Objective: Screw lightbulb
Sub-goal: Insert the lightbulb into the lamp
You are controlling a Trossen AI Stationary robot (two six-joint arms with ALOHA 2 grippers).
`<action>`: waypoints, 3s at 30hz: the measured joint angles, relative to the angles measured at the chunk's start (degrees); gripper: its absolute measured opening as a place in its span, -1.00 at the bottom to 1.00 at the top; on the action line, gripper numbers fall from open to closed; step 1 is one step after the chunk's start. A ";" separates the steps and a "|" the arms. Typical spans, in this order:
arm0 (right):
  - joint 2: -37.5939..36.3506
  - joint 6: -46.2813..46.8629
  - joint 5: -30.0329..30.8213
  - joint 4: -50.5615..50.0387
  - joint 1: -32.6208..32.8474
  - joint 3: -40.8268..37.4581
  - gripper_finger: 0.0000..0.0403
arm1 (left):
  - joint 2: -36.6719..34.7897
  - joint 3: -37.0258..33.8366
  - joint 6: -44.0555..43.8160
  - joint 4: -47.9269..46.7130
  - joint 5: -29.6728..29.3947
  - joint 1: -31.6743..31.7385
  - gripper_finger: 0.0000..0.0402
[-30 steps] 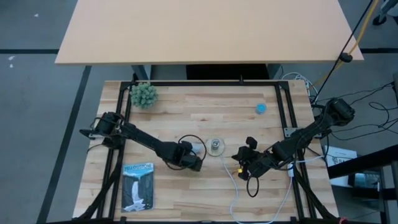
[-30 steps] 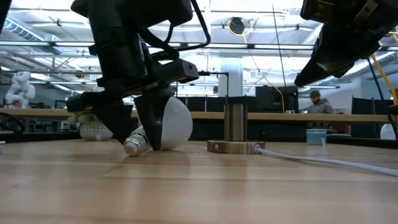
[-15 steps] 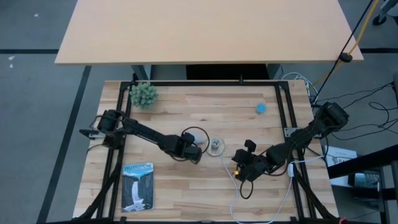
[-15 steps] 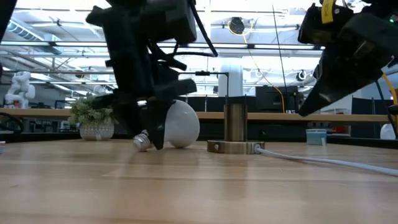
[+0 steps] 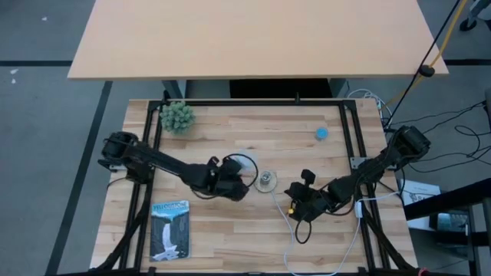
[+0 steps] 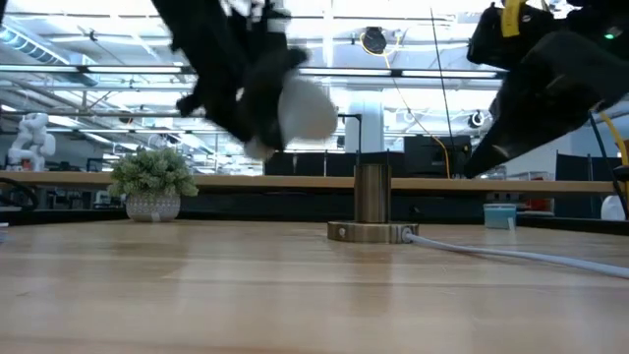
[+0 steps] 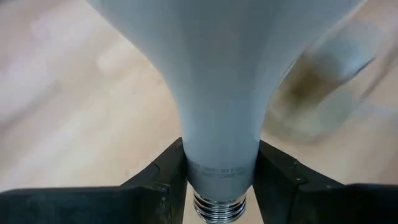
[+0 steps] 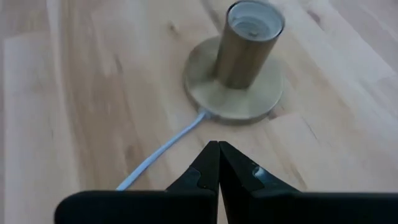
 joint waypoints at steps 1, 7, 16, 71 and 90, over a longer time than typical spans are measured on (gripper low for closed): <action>0.00 0.04 0.00 0.27 -0.32 0.00 -1.00 | -1.11 0.02 0.98 1.26 -2.09 -1.00 -0.30; -0.02 -0.09 -1.02 3.53 -0.73 0.00 -1.00 | -2.84 0.07 18.50 18.42 -11.42 -6.43 -0.30; -0.06 -6.80 5.12 12.21 0.24 -2.10 -1.00 | 4.19 0.15 44.39 45.54 2.60 -2.51 -0.30; -0.52 -34.87 -2.59 72.11 -15.78 -21.61 -1.00 | 9.04 -19.04 50.41 80.40 44.88 17.00 -0.17; -0.70 -38.83 2.54 58.22 -17.18 -15.60 -1.00 | 8.99 -18.99 53.49 77.20 41.08 17.39 -0.17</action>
